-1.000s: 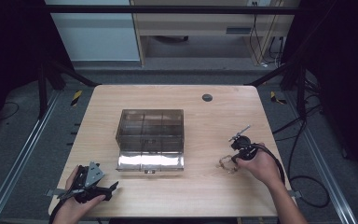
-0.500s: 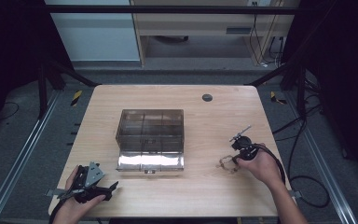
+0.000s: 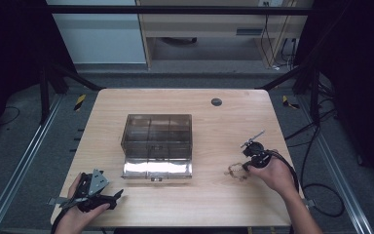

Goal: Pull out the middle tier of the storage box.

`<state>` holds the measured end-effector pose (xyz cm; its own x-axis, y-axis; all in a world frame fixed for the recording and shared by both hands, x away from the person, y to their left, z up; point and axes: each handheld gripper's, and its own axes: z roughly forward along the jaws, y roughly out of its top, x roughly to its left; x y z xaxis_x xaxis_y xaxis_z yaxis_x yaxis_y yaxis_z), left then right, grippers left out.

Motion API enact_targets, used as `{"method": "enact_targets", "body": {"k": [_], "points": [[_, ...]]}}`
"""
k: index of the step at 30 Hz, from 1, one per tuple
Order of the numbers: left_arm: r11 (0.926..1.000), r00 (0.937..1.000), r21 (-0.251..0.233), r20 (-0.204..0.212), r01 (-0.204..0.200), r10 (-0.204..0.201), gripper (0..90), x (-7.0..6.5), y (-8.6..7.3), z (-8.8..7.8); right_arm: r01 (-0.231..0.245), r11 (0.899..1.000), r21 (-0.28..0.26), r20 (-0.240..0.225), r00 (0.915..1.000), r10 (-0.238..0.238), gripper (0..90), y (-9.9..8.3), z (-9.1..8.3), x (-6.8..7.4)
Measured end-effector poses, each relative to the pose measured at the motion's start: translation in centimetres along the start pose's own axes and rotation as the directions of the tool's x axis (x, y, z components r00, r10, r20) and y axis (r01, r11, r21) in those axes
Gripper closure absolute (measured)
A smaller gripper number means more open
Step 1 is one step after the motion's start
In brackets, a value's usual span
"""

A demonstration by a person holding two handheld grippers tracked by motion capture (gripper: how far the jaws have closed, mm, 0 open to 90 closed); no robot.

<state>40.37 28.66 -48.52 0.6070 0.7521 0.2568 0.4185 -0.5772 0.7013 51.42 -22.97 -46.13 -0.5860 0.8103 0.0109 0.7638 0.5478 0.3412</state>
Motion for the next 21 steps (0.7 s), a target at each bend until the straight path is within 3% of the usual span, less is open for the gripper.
{"method": "enact_targets", "body": {"k": [7, 21], "points": [[1.0000, 1.0000, 0.000, -0.001, 0.000, 0.000, 5.6, 0.0, 0.0, 0.0, -0.003, 1.000, -0.025, -0.008, 1.0000, 0.003, 85.3, 0.0, -1.1, 0.3], [1.0000, 1.0000, 0.001, -0.002, -0.004, 0.004, 5.7, 0.0, 0.0, 0.0, 0.042, 0.998, -0.054, 0.008, 0.9991, -0.042, 85.4, 0.8, -4.1, 1.5]]}}
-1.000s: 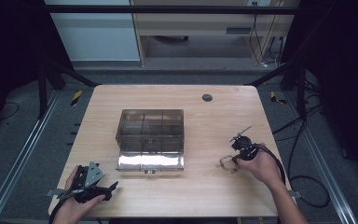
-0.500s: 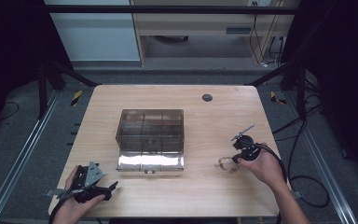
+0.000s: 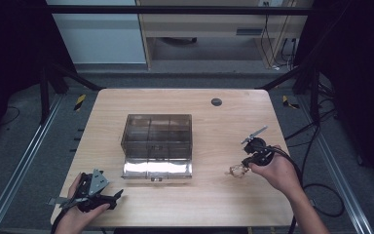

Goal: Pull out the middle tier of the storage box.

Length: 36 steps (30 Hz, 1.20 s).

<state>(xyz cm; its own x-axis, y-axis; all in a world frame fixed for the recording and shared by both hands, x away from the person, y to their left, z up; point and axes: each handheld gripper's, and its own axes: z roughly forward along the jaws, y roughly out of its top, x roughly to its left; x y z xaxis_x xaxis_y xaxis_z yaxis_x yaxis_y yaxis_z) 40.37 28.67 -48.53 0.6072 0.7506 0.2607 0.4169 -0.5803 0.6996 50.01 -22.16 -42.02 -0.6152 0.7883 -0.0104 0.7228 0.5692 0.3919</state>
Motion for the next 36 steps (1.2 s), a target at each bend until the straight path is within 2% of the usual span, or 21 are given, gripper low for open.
{"method": "enact_targets", "body": {"k": [7, 22, 36], "points": [[1.0000, 1.0000, 0.002, -0.003, -0.001, 0.001, 5.7, 0.0, 0.0, 0.1, 0.012, 0.999, -0.032, -0.003, 0.9999, -0.012, 85.3, 0.5, -1.3, 0.5], [1.0000, 1.0000, 0.000, -0.005, -0.004, 0.004, 5.7, 0.0, 0.0, 0.0, 0.072, 0.994, -0.084, 0.023, 0.9973, -0.070, 85.3, 3.3, -5.6, 2.1], [1.0000, 1.0000, -0.003, -0.008, -0.006, 0.006, 5.7, 0.0, 0.0, 0.0, 0.098, 0.984, -0.150, 0.030, 0.9951, -0.094, 85.3, 5.5, -9.6, 3.0]]}}
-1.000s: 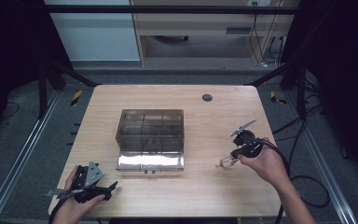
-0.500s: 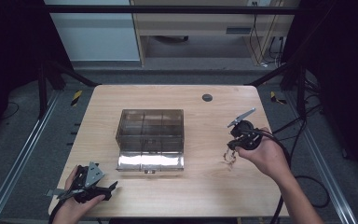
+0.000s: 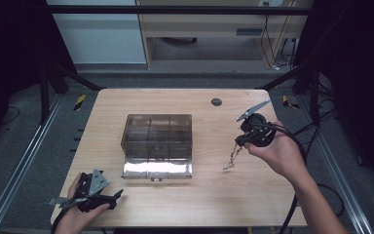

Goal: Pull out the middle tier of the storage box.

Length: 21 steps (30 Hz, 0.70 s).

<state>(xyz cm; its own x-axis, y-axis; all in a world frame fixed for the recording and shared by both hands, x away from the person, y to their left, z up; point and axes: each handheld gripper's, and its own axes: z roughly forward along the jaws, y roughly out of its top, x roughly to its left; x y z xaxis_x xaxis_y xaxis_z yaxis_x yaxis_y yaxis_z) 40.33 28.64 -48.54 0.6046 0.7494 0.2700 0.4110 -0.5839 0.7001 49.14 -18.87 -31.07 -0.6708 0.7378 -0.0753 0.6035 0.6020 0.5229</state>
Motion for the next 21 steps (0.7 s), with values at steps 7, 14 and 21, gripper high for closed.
{"method": "enact_targets", "body": {"k": [7, 14, 21], "points": [[1.0000, 1.0000, -0.001, 0.000, -0.005, 0.005, 5.7, -0.1, 0.0, 0.0, 0.012, 0.999, -0.048, -0.016, 0.9998, -0.013, 85.3, 0.9, -1.3, 0.7], [1.0000, 1.0000, -0.002, 0.000, -0.004, 0.004, 5.7, 0.0, 0.0, 0.0, 0.032, 0.996, -0.087, -0.033, 0.9989, -0.035, 85.3, 1.8, -2.0, 1.7], [1.0000, 1.0000, -0.001, -0.001, -0.006, 0.006, 5.7, -0.1, 0.0, 0.0, 0.062, 0.989, -0.137, -0.058, 0.9958, -0.070, 85.3, 3.0, -2.6, 3.1]]}}
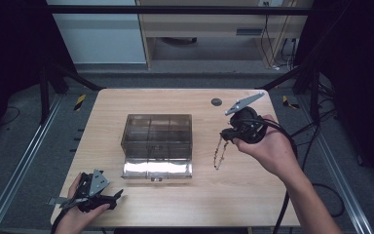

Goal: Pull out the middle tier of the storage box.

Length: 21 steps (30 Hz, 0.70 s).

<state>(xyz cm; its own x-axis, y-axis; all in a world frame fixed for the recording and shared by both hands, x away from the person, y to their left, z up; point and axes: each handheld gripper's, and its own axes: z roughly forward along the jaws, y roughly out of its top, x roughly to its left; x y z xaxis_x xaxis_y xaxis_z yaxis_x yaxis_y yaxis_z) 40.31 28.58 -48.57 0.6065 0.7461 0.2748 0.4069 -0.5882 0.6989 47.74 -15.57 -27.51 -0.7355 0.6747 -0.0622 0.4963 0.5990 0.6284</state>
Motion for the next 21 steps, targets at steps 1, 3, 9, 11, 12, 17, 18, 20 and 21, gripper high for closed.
{"method": "enact_targets", "body": {"k": [1, 3, 9, 11, 12, 17, 18, 20, 21], "points": [[1.0000, 1.0000, 0.000, -0.001, 0.000, 0.000, 5.7, 0.0, 0.0, 0.0, 0.006, 1.000, -0.008, -0.001, 1.0000, -0.006, 85.3, 0.3, 0.0, 0.3], [1.0000, 1.0000, -0.001, 0.000, 0.000, 0.000, 5.7, 0.0, 0.0, 0.0, 0.012, 1.000, -0.018, -0.007, 0.9999, -0.013, 85.3, 0.7, -0.1, 0.6], [1.0000, 1.0000, 0.001, 0.001, -0.002, 0.002, 5.7, 0.0, 0.0, 0.0, 0.023, 0.999, -0.045, -0.025, 0.9994, -0.024, 85.3, 1.8, -0.3, 1.4], [1.0000, 1.0000, -0.002, -0.001, -0.001, 0.001, 5.7, 0.0, 0.0, 0.0, 0.027, 0.998, -0.054, -0.031, 0.9991, -0.029, 85.3, 2.2, -0.3, 1.7], [1.0000, 1.0000, -0.002, -0.001, -0.001, 0.001, 5.8, 0.0, 0.0, 0.0, 0.032, 0.998, -0.058, -0.034, 0.9989, -0.034, 85.3, 2.4, -0.3, 1.8], [1.0000, 1.0000, -0.001, -0.001, -0.002, 0.002, 5.8, 0.0, 0.0, 0.0, 0.041, 0.996, -0.081, -0.047, 0.9979, -0.045, 85.3, 3.2, -0.4, 2.5], [1.0000, 1.0000, -0.001, -0.001, -0.002, 0.002, 5.9, 0.0, 0.0, 0.0, 0.041, 0.996, -0.085, -0.049, 0.9977, -0.046, 85.3, 3.3, -0.4, 2.6], [1.0000, 1.0000, -0.001, -0.002, -0.003, 0.003, 5.9, 0.0, 0.0, 0.0, 0.048, 0.994, -0.098, -0.057, 0.9969, -0.054, 85.3, 3.7, -0.6, 2.9], [1.0000, 1.0000, -0.001, -0.002, -0.003, 0.003, 5.9, 0.0, 0.0, 0.0, 0.051, 0.993, -0.105, -0.059, 0.9966, -0.057, 85.3, 3.8, -0.6, 3.1]]}}
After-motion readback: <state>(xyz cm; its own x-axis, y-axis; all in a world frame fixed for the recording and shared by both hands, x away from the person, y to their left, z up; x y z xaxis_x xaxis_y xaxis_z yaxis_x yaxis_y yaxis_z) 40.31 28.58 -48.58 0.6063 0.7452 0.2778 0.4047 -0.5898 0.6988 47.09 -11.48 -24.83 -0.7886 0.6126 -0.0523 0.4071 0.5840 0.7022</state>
